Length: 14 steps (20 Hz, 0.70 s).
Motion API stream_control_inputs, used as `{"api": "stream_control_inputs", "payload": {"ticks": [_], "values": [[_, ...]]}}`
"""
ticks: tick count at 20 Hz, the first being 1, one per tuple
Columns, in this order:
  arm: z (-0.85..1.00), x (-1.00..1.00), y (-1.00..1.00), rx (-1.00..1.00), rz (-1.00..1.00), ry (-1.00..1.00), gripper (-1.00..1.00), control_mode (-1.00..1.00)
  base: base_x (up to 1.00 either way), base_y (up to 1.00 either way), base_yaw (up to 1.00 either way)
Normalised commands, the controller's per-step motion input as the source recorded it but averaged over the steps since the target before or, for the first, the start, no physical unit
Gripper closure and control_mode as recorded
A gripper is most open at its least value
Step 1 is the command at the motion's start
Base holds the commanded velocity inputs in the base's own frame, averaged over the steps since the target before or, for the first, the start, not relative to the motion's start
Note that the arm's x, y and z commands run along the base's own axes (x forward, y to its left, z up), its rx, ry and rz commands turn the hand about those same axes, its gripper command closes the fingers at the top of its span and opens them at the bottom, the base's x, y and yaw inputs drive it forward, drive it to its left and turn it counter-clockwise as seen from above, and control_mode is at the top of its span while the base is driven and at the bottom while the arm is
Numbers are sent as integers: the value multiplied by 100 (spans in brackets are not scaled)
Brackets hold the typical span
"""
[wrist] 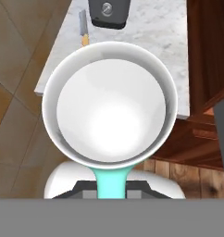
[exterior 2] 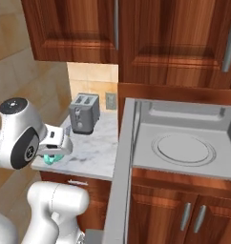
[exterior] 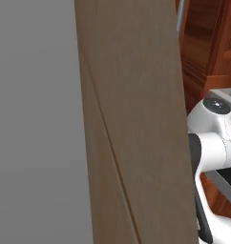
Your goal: Pick the mug from the counter and place it inside the microwave. Then close the microwave.
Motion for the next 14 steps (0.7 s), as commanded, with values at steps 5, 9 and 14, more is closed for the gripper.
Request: {"api": "stream_control_inputs", "payload": {"ticks": [5,9,14], "values": [[0,0,0,0,0,0,100,100,-67,6,0],[0,0,0,0,0,0,100,100,-50,-2,0],[0,0,0,0,0,0,100,100,-48,-18,0]]}}
